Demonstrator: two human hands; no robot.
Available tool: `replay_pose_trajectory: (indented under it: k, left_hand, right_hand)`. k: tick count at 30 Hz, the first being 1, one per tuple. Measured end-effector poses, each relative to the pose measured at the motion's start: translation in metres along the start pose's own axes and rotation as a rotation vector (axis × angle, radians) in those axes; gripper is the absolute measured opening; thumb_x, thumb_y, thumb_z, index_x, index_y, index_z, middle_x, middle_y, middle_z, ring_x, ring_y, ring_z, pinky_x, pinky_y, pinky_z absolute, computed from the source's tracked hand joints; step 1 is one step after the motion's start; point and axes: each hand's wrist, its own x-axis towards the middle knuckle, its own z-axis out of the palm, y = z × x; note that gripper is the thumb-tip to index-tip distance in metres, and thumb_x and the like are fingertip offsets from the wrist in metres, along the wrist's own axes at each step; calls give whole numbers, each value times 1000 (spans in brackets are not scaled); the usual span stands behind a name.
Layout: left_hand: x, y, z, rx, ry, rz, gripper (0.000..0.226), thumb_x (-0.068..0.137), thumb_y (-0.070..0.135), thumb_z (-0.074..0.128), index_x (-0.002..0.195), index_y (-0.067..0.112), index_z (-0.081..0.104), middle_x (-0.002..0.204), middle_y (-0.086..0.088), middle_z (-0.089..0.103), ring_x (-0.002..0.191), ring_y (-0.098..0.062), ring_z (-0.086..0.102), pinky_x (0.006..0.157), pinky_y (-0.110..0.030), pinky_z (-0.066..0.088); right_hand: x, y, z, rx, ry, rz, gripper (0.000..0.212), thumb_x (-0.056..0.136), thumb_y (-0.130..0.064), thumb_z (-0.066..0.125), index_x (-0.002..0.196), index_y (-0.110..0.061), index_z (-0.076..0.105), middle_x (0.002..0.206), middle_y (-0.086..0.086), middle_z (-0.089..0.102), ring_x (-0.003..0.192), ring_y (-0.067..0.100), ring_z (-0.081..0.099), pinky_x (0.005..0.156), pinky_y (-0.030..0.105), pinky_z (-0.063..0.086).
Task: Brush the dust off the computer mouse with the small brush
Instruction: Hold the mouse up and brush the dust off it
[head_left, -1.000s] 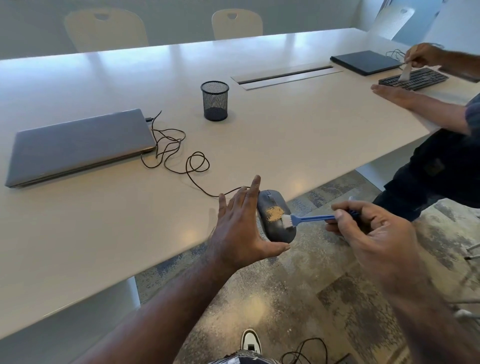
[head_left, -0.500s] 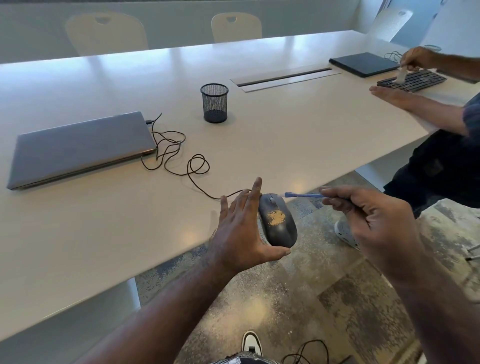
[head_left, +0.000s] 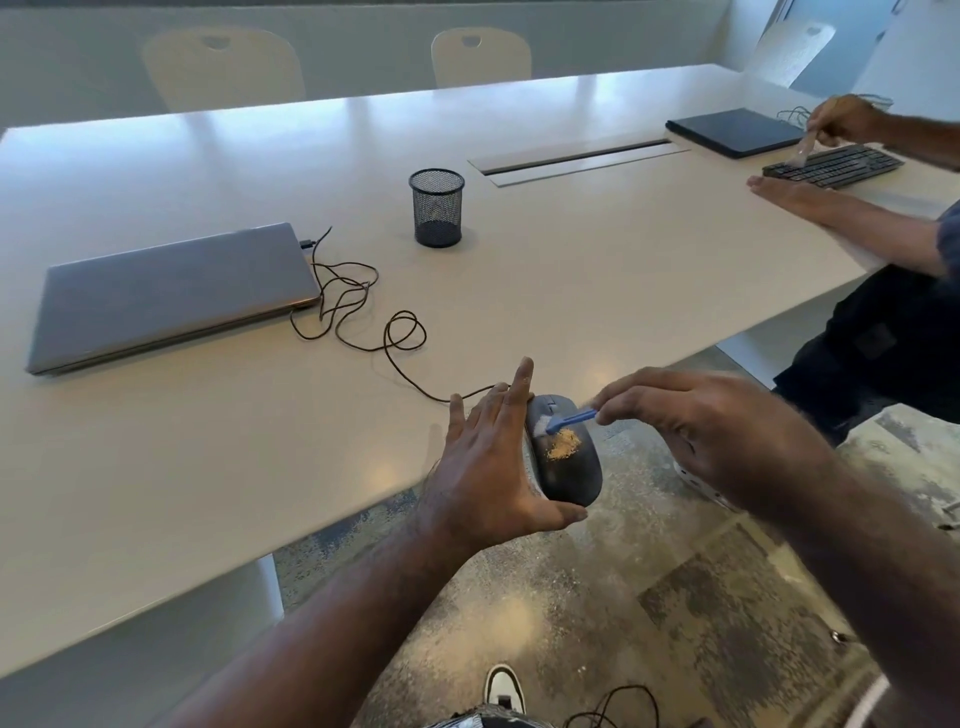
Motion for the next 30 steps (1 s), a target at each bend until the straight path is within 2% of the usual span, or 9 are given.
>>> replay_pose_trajectory:
  k: [3,7,12,15,17,20,24,27,30]
  left_hand:
    - [-1,0,0,5,-2,0,144,55,76,75,149,41,-28,163,-1,24,153,-15,9,121,-45,-17]
    - [0,1,0,10,-14,-4,144,55,76,76,150,41,-27,163,1,24,153,-15,10,121,-47,-15]
    - [1,3,-1,11,-15,9,144,56,75,77,150,40,-26,163,-1,24,153,-16,10,121,-46,-16]
    - [1,2,-1,12,-9,9,143,57,74,77,152,37,-24,163,0,24,153,-15,9,121,-44,-17]
    - [1,2,-1,11,-2,8,143,56,74,77,152,37,-22,162,0,25,152,-15,10,120,-42,-18]
    - [2,2,-2,0,5,8,142,56,74,76,152,39,-22,162,1,26,152,-15,10,119,-40,-19]
    - [3,2,-3,2,11,12,143,56,74,77,153,37,-22,162,0,25,152,-16,11,120,-43,-17]
    - [2,0,-4,1,11,10,143,56,75,76,154,35,-20,162,0,24,152,-16,11,120,-44,-18]
    - [2,0,-4,-5,13,7,142,55,76,74,153,36,-20,162,0,25,152,-15,11,120,-45,-17]
  right_hand:
    - [-1,7,-9,-13,48,14,39,77,12,71,104,-15,74,108,-2,73,83,17,70,68,25,53]
    - [-2,5,-11,26,102,18,36,80,10,67,105,-15,74,109,-5,72,87,11,68,71,25,54]
    - [-1,1,-2,4,-12,30,37,78,9,71,106,-15,74,110,-2,73,84,10,66,70,12,41]
    - [-3,10,-6,12,52,80,35,81,10,67,105,-14,74,107,-1,73,83,18,70,68,28,56]
    - [-5,13,-8,33,138,82,29,85,4,61,103,-14,74,104,-2,72,82,20,70,66,38,59]
    - [-6,10,-5,70,185,76,28,87,-3,55,106,-13,73,107,-3,72,85,19,70,68,39,59]
    - [-7,7,2,64,120,83,31,85,5,63,106,-15,73,109,-5,72,85,17,70,69,38,60]
    - [-10,15,1,77,167,119,31,84,7,64,103,-15,74,104,-4,73,83,18,71,69,39,60]
    - [-13,19,-1,104,225,129,31,84,8,64,102,-16,74,102,-7,71,87,11,70,77,33,59]
